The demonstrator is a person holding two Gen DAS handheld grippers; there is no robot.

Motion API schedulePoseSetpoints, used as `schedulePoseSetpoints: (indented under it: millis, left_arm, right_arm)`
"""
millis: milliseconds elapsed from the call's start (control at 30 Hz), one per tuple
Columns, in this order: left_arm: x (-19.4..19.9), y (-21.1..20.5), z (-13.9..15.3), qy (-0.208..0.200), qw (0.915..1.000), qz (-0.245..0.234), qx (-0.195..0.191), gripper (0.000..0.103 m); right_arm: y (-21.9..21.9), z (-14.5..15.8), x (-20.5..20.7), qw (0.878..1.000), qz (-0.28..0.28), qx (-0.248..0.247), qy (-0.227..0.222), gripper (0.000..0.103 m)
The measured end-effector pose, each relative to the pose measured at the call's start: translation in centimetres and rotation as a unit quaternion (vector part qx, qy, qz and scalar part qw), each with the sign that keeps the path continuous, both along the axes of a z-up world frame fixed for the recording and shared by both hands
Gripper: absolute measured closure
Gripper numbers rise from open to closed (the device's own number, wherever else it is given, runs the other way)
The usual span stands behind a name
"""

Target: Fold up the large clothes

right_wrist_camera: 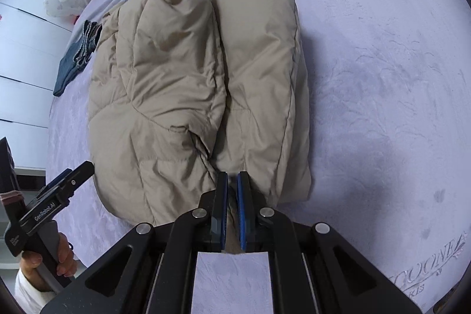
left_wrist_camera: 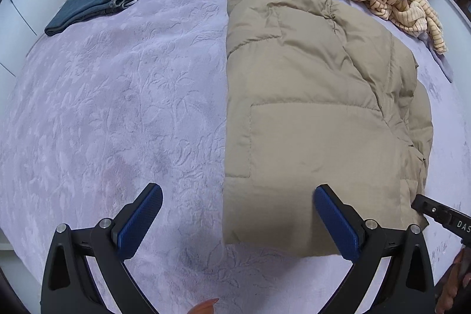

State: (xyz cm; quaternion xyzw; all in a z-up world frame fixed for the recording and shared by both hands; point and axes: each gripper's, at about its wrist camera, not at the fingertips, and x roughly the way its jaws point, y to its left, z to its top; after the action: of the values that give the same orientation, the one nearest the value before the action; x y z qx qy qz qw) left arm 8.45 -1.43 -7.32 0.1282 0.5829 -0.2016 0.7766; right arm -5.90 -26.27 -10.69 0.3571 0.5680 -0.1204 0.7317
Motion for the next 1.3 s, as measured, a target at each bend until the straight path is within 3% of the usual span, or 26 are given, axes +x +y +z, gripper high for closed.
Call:
schedulePoseSetpoints:
  millis: [167, 333, 367, 433, 467, 500, 733, 933, 1300]
  left_arm:
    - [-1.0, 1.5, 0.5, 0.005, 0.9999, -0.008, 0.003, 0.000]
    - [-1.8, 3.2, 1.7, 0.000, 0.9999, -0.013, -0.002, 0.000]
    - [-1.8, 3.6, 2.0, -0.001, 0.9999, -0.014, -0.004, 0.000]
    - [-1.9, 4.2, 2.8, -0.004, 0.9998, -0.016, -0.011, 0.000]
    - [-1.9, 4.6, 3.2, -0.005, 0.9997, -0.016, -0.016, 0.000]
    - [-1.9, 4.9, 3.6, -0.007, 0.9996, -0.017, -0.020, 0.000]
    - [-2.5, 6.5, 7.3, -0.047, 0.9973, -0.040, -0.039, 0.000]
    - [-3.5, 7.3, 11.1, -0.085, 0.9943, -0.044, -0.047, 0.000]
    - [-6.1, 7.5, 14.9, -0.121, 0.9913, -0.009, -0.052, 0.000]
  right_arm:
    - [0.6, -1.5, -0.9, 1.000, -0.010, 0.009, 0.022, 0.094]
    - [1.2, 0.4, -1.8, 1.000, -0.017, -0.008, 0.021, 0.090]
    - [1.3, 1.1, -2.0, 1.000, -0.021, -0.013, 0.019, 0.083]
    - [1.7, 2.5, -2.4, 0.999, -0.027, -0.024, 0.012, 0.058]
    - [1.9, 3.2, -2.5, 0.999, -0.030, -0.029, 0.005, 0.037]
    - [2.2, 4.1, -2.7, 0.999, -0.032, -0.038, -0.004, 0.028]
    - [5.0, 9.5, -3.0, 0.990, -0.049, -0.129, -0.028, 0.015]
    - [7.4, 13.5, -2.6, 0.978, -0.050, -0.197, -0.049, 0.014]
    - [8.8, 17.4, -3.5, 0.968, -0.030, -0.239, -0.072, 0.013]
